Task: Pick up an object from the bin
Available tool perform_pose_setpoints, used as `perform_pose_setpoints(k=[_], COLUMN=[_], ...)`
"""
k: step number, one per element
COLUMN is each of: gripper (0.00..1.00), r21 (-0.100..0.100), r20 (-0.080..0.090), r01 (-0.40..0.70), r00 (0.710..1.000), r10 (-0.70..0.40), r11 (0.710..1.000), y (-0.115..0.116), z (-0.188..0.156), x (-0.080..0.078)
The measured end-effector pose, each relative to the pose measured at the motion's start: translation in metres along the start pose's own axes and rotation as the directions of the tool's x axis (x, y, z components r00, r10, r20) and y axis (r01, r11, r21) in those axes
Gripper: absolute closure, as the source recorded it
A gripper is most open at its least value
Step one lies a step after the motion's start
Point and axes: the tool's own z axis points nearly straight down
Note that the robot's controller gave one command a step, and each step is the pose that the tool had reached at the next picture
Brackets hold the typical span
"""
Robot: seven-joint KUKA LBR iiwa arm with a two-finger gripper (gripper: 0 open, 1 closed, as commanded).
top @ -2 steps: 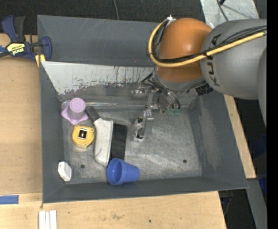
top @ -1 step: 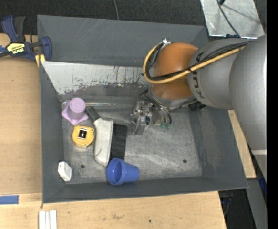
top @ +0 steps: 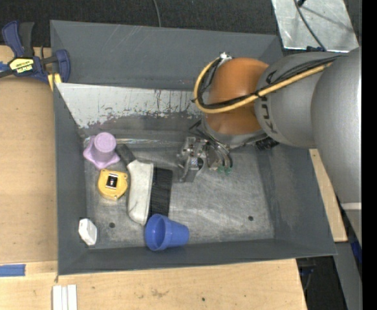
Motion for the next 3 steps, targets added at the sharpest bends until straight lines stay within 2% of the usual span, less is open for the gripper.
perform_pose_setpoints(k=[1,2,3], gripper=[1.0,1.0,1.0], r21=[0.002,0.0,0.004], r20=[-0.022,-0.019,-0.014], r01=[0.056,0.081,0.182], r00=[0.998,0.997,0.983], r10=[-0.056,-0.081,-0.182], r11=[0.998,0.997,0.983], y=[-0.001,-0.002,-0.014], z=[-0.034,-0.048,-0.068], x=[0.008,0.009,0.017])
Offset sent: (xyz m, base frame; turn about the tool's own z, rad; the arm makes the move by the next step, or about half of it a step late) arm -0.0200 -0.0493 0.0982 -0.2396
